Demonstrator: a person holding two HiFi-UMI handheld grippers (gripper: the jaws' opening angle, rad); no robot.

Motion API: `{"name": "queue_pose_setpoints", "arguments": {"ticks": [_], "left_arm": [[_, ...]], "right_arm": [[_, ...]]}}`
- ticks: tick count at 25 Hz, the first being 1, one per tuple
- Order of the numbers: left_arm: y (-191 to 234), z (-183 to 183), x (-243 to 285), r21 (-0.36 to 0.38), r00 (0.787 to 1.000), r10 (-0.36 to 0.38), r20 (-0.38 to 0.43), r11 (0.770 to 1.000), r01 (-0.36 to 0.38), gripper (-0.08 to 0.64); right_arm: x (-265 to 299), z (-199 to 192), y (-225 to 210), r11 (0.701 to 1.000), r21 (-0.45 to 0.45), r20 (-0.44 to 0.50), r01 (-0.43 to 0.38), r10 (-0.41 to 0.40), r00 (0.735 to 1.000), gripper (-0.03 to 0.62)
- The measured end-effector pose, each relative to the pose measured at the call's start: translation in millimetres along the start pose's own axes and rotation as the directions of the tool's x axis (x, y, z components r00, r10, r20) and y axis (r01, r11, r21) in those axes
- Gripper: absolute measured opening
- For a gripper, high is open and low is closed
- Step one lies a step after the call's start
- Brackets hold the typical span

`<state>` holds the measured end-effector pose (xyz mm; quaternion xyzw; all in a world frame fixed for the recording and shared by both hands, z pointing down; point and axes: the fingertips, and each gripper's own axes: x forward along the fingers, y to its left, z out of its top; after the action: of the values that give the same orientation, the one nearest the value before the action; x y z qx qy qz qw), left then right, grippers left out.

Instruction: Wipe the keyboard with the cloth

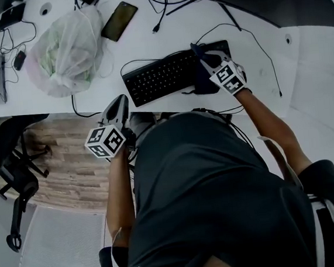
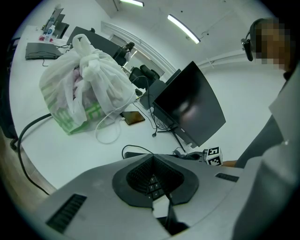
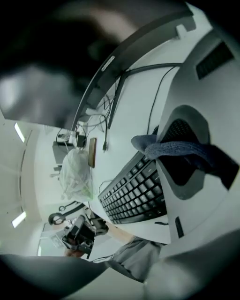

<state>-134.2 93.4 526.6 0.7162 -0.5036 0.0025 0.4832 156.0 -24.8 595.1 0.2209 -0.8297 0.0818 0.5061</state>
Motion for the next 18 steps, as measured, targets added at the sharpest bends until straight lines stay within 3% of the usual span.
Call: {"name": "queue_pose_setpoints", "arguments": {"ticks": [4, 7, 10, 13, 18], "left_arm": [[0, -6, -10, 0.001, 1.000, 0.009, 0.007, 1.000, -0.009, 0.005], [-1, -5, -16, 0.014, 1.000, 0.014, 0.024, 1.000, -0.014, 0.005], [9, 13, -30, 0.013, 0.995, 0.043, 0.088, 0.999, -0.044, 0.005], [24, 38, -48, -0.003, 0.985, 0.064, 0.160, 0.998, -0.064, 0.005], [42, 66, -73, 0.033, 0.968, 0.098, 0.231, 0.994, -0.109, 0.005]], "right_arm": [[-22, -41, -51, 0.980, 0.116, -0.050, 0.164, -0.159, 0.986, 0.061], [-43, -76, -86, 0.929, 0.156, -0.190, 0.337, -0.306, 0.933, 0.061], [-59, -87, -98, 0.887, 0.213, -0.221, 0.409, -0.364, 0.905, 0.061], [-50, -61, -75, 0.918, 0.163, -0.166, 0.362, -0.336, 0.927, 0.061], [0, 13, 17, 0.977, 0.132, 0.002, 0.166, -0.167, 0.986, 0.061]]}}
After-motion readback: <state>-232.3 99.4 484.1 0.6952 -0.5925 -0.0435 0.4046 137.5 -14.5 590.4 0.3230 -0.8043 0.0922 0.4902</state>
